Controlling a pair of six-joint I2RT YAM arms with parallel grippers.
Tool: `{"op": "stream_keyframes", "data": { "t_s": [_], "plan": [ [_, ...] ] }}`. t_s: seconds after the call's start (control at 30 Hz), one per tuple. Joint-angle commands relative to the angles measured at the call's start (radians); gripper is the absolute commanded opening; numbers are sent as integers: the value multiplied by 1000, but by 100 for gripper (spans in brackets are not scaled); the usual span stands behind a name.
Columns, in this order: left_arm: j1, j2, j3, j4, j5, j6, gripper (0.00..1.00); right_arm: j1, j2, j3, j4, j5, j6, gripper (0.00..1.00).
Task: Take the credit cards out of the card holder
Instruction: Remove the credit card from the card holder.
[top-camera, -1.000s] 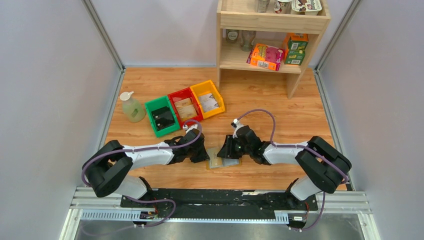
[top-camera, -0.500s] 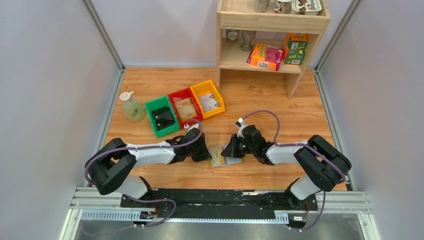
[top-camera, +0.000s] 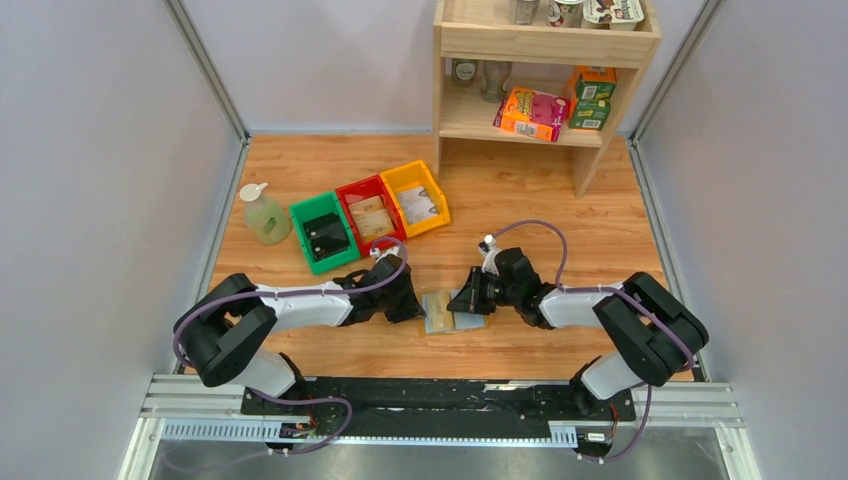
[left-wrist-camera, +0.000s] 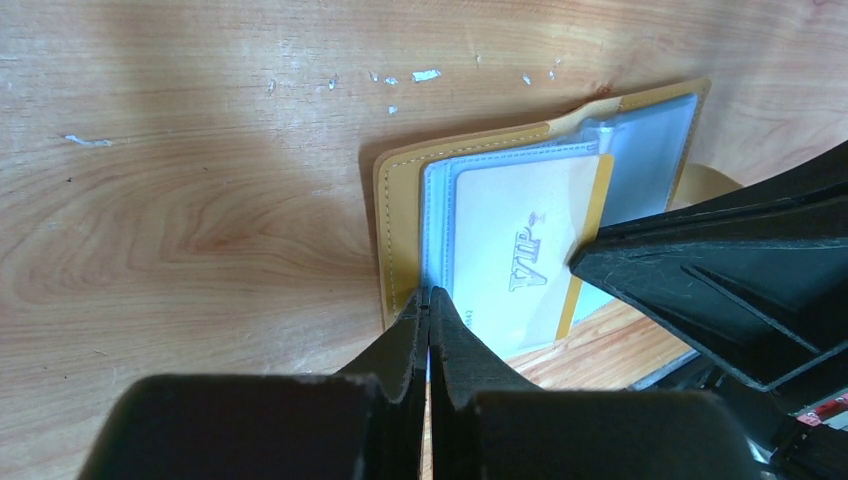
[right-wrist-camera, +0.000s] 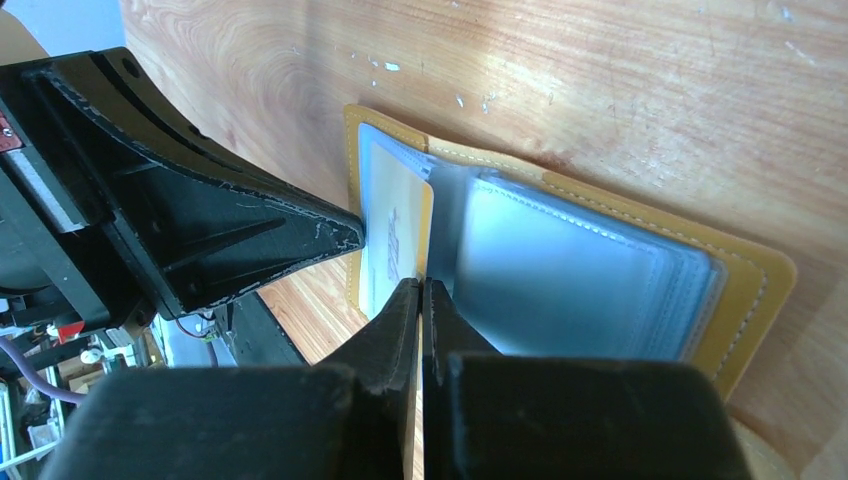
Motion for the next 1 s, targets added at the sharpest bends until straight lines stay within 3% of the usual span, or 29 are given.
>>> {"op": "stream_keyframes", "data": {
  "t_s": [0.0, 0.1, 0.23, 0.47, 0.7, 0.97],
  "plan": [
    [1, 22, -23, -103, -29, 40, 0, -3, 44, 3, 56, -44, -5, 2],
    [1, -47, -23, -88, -29, 44, 4, -3, 64, 2, 67, -45, -1, 2],
    [1, -134, -3, -80, -29, 60, 21, -3, 78, 3, 74, -42, 2, 0],
    [1, -141, 47, -45, 3, 83, 26, -3, 83, 3, 77, -45, 2, 0],
    [4, -20, 60, 1, 28, 89, 24, -3, 89, 5, 80, -50, 2, 0],
    [6, 48, 29, -11, 23, 76, 8, -3, 101, 5, 88, -58, 4, 0]
  ]
}}
